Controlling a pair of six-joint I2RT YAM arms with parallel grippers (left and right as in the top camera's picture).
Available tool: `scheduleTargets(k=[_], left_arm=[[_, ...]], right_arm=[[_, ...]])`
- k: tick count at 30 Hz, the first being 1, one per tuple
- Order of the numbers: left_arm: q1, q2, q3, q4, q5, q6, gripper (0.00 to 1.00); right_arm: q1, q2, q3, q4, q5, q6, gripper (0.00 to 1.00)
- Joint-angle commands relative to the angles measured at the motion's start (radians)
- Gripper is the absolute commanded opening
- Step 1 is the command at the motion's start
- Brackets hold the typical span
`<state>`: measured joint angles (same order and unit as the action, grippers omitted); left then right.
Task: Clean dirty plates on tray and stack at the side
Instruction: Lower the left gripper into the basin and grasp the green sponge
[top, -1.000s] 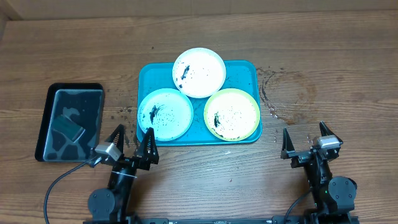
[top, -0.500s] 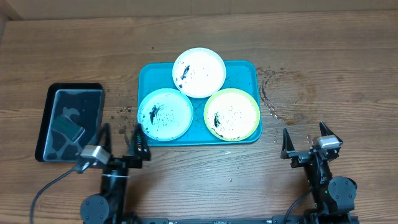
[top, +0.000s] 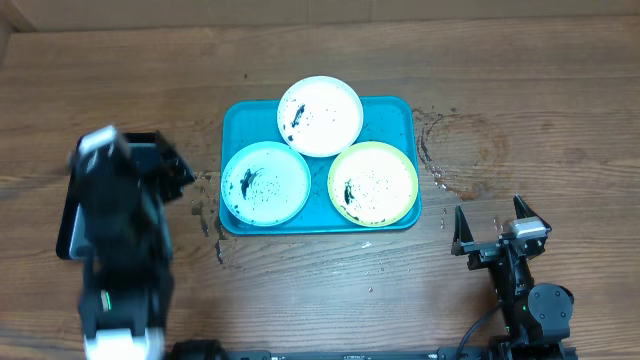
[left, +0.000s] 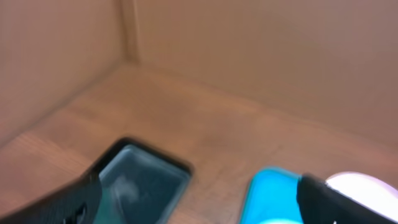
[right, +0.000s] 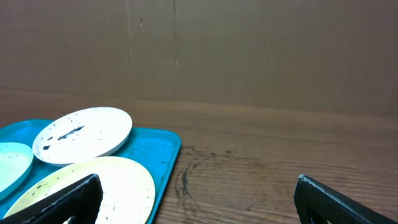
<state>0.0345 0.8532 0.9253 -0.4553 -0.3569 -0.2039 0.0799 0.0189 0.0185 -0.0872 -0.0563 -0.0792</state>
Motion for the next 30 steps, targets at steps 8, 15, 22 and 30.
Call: scheduleTargets(k=[8,15,22,30], left_arm=[[0.082,0.574,0.625,-0.574,-0.036,0.028,1.0],[0.433,0.651,0.628,-0.697,0.078,-0.355,1.0],[0.615,0.756,0.628,-0.766,0.295,-0.368,1.0],[0.639,0.897,0.628,-0.769,0.306,-0.358,1.0]], right_arm=[[-0.002,-0.003,-0.01,0.007,-0.008,-0.003,1.0],[-0.002,-0.003,-0.01,0.007,-0.008,-0.003,1.0],[-0.002,-0.003,-0.01,0.007,-0.008,-0.004,1.0],[-0.002,-0.003,-0.01,0.007,-0.008,-0.003,1.0]])
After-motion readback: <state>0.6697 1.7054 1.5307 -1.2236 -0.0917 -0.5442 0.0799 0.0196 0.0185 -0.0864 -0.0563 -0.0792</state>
